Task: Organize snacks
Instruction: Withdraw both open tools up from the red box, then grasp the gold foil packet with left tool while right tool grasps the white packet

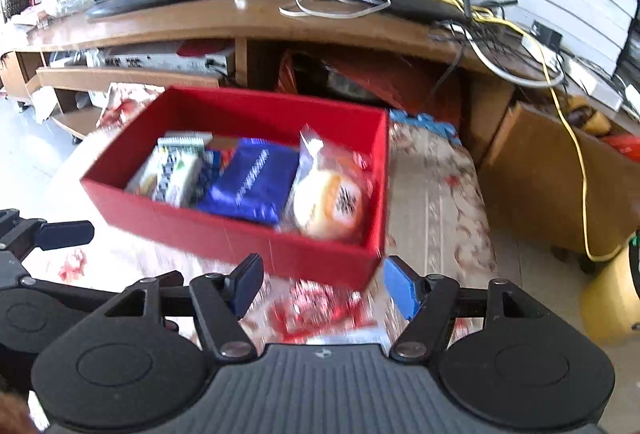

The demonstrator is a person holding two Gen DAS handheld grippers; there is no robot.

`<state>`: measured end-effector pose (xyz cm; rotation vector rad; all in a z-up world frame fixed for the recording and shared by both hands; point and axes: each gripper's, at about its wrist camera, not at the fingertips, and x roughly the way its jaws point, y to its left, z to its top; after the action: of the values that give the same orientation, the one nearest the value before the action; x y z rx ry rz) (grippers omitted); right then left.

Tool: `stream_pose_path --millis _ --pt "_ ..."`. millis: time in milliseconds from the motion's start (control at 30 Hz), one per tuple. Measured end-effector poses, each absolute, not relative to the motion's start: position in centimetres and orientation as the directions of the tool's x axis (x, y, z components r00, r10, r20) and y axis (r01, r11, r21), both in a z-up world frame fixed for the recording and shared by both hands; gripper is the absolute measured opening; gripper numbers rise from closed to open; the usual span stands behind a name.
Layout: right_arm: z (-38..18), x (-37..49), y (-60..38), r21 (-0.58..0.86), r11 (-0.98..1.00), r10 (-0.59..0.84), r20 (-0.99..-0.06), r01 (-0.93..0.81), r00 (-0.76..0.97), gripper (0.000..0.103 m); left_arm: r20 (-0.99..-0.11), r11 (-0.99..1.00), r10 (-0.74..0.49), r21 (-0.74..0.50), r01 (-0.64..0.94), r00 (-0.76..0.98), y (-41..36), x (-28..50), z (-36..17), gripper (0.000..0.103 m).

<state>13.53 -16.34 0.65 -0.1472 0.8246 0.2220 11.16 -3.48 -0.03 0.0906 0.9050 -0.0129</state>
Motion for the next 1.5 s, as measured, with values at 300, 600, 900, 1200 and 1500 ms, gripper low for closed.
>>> stream_pose_path --millis 300,600,900,1200,1500 --pt "-0.7 11.2 -18.4 -0.04 0.972 0.115 -0.778 -0.231 0.618 0.062 -0.817 0.991 0.002 0.079 0.11 0.576 -5.5 9.7 -1.6 0.089" --pt "-1.3 10.4 -19.5 -0.043 0.973 0.105 -0.793 -0.227 0.599 0.062 -0.83 0.985 -0.002 0.094 0.143 0.557 -7.0 9.3 -2.1 0.089" --pt "-1.9 10.4 -21.8 -0.028 0.98 0.095 -0.809 -0.199 0.581 0.063 -0.866 0.989 -0.064 0.011 0.148 0.495 -8.2 9.3 -3.0 0.089" --pt "-1.3 10.2 -24.2 0.021 0.986 0.116 -0.796 -0.164 0.594 0.063 -0.908 0.991 -0.116 -0.081 0.104 0.403 -9.8 10.1 -4.7 0.089" --pt "-1.4 10.5 -24.9 0.049 0.986 0.136 -0.799 -0.162 0.586 0.063 -0.891 0.984 -0.055 0.027 0.174 0.45 -11.1 9.0 -5.3 0.074"
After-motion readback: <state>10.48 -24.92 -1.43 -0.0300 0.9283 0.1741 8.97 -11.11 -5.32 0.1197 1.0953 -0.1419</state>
